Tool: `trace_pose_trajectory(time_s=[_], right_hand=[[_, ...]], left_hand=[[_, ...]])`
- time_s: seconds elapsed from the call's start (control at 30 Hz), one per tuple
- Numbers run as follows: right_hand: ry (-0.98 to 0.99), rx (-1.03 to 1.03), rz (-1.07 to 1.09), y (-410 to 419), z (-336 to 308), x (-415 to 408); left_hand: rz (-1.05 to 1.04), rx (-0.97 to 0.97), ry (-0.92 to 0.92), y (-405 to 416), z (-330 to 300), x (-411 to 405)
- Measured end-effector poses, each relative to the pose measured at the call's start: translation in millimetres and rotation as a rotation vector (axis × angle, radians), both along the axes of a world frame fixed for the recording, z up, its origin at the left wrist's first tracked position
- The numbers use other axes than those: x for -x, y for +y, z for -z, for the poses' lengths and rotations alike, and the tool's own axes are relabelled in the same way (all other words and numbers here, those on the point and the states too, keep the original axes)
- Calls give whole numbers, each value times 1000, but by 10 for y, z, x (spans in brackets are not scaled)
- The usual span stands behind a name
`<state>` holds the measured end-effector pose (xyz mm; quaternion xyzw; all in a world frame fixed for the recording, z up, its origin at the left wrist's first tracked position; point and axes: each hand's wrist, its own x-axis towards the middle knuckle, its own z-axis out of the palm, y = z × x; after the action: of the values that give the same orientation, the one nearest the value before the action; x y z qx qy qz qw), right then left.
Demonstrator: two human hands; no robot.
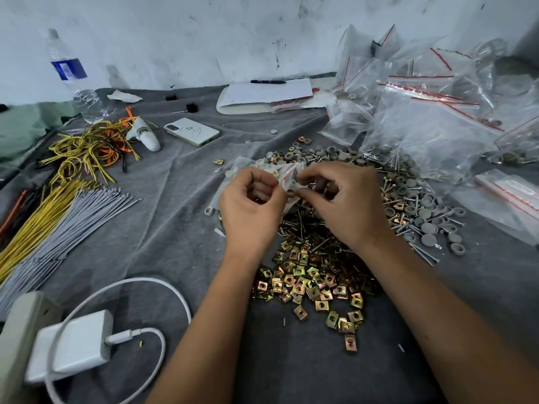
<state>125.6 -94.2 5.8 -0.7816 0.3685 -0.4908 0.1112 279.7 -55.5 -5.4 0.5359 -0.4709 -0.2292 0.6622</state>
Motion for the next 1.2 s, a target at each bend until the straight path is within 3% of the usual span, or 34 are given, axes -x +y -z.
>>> trace_pose_trajectory(time_s=[0.17, 0.33, 0.43, 0.8, 0.97, 1.2], right_hand=[[-92, -37, 123, -74, -4, 112], [396, -205, 106, -160, 86, 138], [480, -215, 25, -138, 88, 89], [283, -269, 81, -123, 64, 139], [-114, -169, 76, -89, -9, 160], [-41, -39, -85, -24, -11, 57]], left_hand=[[-35, -1, 105, -8, -2, -38], [-97, 4, 177, -34, 8, -97], [-119, 6, 210, -43, 9, -121], [-119, -11, 133, -7, -13, -120], [-33, -8, 12, 16, -12, -26], [12, 15, -69, 20, 7, 38]])
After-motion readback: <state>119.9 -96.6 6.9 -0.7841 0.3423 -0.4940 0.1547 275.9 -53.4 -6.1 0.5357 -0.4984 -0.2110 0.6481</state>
